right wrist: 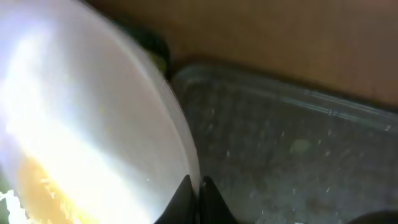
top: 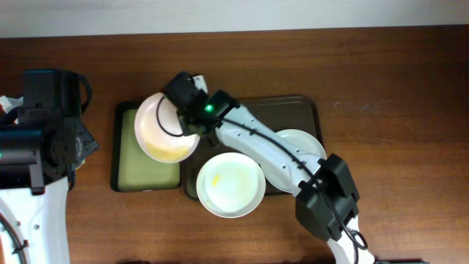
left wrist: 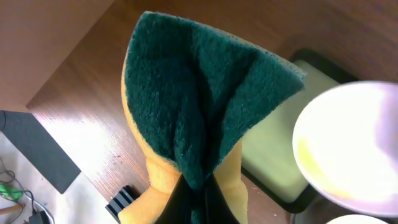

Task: Clean dirty plates on tray and stack at the side
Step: 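Lift the pink plate with the right gripper and set it right of the tray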

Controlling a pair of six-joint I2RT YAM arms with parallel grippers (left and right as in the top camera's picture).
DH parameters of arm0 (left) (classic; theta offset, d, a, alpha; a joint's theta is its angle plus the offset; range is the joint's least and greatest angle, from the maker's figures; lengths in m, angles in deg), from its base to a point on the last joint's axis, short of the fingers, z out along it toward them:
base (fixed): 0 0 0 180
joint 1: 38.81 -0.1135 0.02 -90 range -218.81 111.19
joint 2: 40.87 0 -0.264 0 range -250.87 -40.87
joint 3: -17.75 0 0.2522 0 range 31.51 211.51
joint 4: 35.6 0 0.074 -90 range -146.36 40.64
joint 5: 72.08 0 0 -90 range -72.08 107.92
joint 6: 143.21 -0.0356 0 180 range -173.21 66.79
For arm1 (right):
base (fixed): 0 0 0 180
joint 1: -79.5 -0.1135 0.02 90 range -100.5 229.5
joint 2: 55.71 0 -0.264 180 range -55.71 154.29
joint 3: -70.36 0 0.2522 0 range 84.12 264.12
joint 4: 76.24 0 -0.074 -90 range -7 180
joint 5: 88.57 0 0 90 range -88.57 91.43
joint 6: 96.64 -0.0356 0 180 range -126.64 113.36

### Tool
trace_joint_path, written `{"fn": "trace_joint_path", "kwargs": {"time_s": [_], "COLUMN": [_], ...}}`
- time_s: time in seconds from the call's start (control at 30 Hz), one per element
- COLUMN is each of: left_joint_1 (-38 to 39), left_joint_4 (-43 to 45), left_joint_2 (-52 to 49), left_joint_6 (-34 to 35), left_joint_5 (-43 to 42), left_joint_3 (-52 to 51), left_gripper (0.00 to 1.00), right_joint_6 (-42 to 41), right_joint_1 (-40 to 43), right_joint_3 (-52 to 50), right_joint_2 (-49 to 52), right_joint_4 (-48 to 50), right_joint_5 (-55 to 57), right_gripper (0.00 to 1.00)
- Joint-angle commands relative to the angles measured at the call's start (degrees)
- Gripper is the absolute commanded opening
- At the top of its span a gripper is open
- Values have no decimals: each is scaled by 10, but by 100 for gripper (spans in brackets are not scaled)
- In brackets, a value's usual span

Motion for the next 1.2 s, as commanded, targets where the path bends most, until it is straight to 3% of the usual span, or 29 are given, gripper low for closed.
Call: {"fn": "trace_joint_path", "kwargs": {"time_s": [0.0, 0.1, 0.17, 0.3, 0.6, 0.77, 0.9, 0.93, 1.0, 1.07, 1.1, 1.17], "left_joint_1": [-3, -3, -3, -3, -3, -3, -3, -3, -3, -3, -3, -3], "left_joint_4": [0, 0, 0, 0, 0, 0, 0, 0, 0, 0, 2, 4], "left_joint_2": [11, 11, 11, 11, 11, 11, 11, 11, 11, 11, 11, 11], "left_joint_6": [10, 10, 10, 10, 10, 10, 10, 10, 10, 10, 10, 10], "left_joint_5": [17, 17, 17, 17, 17, 16, 10, 10, 10, 5, 3, -1], "left_joint_3": [-2, -2, -2, -2, -2, -2, -2, -2, -2, -2, -2, -2], "left_gripper": [0, 1, 2, 2, 1, 2, 1, 2, 2, 2, 2, 1], "right_joint_6": [72, 228, 377, 556, 562, 488, 495, 458, 311, 195, 163, 138], "right_joint_1": [-36, -77, -110, -136, -134, -121, -128, -127, -96, -38, 31, 114], "right_joint_3": [13, 13, 13, 13, 13, 11, 11, 11, 11, 12, 12, 12], "right_joint_2": [-2, -2, -2, -2, -2, -2, -2, -2, -2, -5, -16, -31], "right_joint_4": [59, 158, 255, 360, 360, 318, 294, 281, 195, 119, 92, 84], "right_joint_5": [153, 278, 363, 414, 425, 434, 453, 450, 320, 123, -104, -311], "right_gripper": [4, 4, 4, 4, 4, 4, 4, 4, 4, 4, 4, 4]}}
